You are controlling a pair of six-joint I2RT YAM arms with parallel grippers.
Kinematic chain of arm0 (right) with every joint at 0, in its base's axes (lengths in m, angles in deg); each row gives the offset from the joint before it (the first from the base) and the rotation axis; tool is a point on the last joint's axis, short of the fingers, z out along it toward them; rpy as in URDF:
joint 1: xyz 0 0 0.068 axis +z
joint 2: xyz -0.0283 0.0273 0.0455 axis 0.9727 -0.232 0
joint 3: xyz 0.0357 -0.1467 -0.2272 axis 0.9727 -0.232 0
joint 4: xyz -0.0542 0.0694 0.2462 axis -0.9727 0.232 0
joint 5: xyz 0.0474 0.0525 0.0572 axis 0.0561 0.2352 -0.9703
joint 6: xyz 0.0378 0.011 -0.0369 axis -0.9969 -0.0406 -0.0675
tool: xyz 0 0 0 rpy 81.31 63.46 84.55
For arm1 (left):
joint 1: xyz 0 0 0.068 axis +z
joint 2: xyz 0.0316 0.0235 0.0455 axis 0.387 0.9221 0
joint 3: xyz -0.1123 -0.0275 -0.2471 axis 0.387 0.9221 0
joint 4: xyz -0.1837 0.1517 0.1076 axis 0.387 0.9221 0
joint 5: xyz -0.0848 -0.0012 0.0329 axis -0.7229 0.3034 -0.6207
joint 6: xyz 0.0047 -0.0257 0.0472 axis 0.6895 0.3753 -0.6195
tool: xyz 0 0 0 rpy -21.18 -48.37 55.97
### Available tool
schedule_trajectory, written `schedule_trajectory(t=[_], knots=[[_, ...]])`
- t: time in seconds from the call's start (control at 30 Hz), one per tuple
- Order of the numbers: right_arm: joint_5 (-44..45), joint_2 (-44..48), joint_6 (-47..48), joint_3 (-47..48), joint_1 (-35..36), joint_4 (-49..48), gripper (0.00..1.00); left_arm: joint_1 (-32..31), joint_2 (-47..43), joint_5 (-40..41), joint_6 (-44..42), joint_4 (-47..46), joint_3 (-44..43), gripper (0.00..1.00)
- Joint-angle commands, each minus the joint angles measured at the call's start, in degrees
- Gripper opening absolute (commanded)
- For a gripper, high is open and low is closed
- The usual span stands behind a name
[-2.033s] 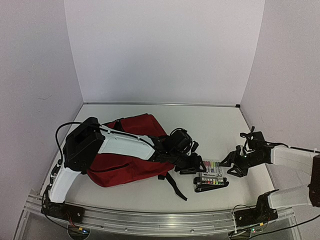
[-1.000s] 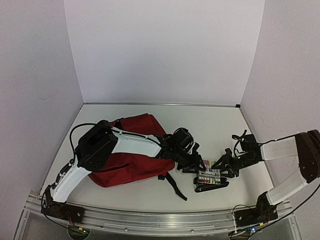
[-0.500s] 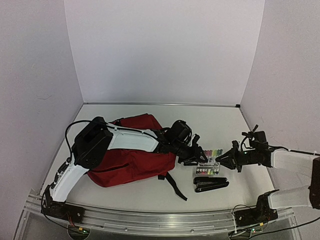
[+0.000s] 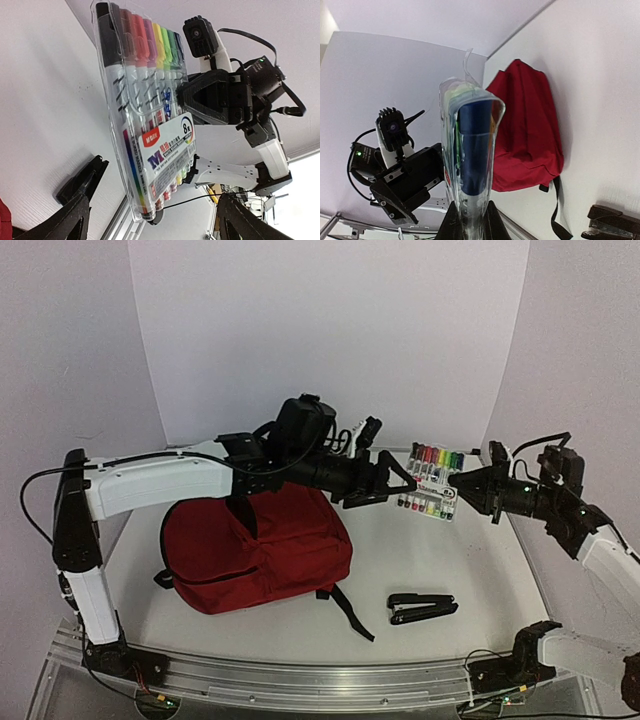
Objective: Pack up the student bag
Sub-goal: Pick up the stationery from the center of the board.
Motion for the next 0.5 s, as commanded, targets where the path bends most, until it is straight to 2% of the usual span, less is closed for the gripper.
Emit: schedule_trajectory(t=[0.0,0.23,0.33,0.47], knots=[[-5.1,0.0,1.4,6.1,2.0,-2.2,0.0,0.4,-7.0,-0.7,1.0,-4.6,5.5,0.89],[-6.4,-2.0,2.8,11.9,5.4,-4.0,0.0,0.4,-8.7,-1.8,1.9,-4.8,4.9,0.91],[-6.9,-3.2,1.4,12.1,6.7,-6.6,0.0,0.4,-8.6,-2.9,3.5,-8.0,5.8,0.91],[-6.2,-4.2,0.7,11.4,9.5,-8.9,0.0,0.4,-8.2,-4.6,5.2,-11.8,5.6,0.8]])
